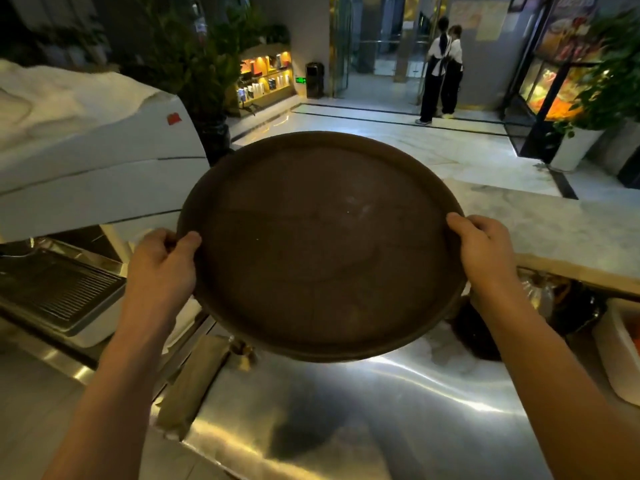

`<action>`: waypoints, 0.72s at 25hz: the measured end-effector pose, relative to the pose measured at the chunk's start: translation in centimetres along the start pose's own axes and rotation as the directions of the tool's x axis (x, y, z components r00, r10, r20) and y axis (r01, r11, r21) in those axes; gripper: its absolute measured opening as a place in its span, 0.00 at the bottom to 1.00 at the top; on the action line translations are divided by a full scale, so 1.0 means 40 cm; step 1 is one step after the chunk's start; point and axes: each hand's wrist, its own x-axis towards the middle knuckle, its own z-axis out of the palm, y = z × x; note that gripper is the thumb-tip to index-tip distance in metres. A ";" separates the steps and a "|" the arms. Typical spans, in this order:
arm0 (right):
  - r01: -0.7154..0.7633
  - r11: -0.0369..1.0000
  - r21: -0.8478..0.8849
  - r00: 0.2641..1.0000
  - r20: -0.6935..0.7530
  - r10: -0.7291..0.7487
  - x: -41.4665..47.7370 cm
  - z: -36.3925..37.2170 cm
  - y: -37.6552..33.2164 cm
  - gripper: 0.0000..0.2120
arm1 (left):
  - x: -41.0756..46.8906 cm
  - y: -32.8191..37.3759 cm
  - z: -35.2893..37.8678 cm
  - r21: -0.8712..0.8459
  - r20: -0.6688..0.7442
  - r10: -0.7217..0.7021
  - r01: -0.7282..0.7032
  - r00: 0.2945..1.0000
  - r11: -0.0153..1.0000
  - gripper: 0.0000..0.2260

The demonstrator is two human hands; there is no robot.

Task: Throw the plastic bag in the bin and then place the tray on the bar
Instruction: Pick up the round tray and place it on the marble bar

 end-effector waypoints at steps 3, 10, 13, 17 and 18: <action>-0.007 1.000 -0.013 1.000 -0.004 0.007 0.088 0.056 -0.030 0.19 | 0.100 0.009 0.033 0.017 -0.014 -0.009 0.010 1.000 1.000 0.11; 0.023 0.992 -0.127 0.998 -0.054 -0.030 0.290 0.248 -0.107 0.19 | 0.452 0.013 0.122 0.036 0.072 -0.005 0.003 0.997 0.999 0.12; -0.001 0.986 -0.166 0.999 -0.054 -0.008 0.400 0.351 -0.132 0.18 | 0.636 0.016 0.176 0.036 0.125 0.006 -0.010 0.992 0.999 0.12; -0.044 0.971 -0.236 0.998 -0.046 0.034 0.560 0.487 -0.138 0.16 | 0.878 0.013 0.270 0.057 0.194 0.029 -0.040 0.981 0.998 0.14; -0.057 0.966 -0.253 0.997 -0.056 0.044 0.603 0.518 -0.140 0.15 | 0.935 0.010 0.298 0.074 0.225 0.014 -0.031 0.974 0.997 0.14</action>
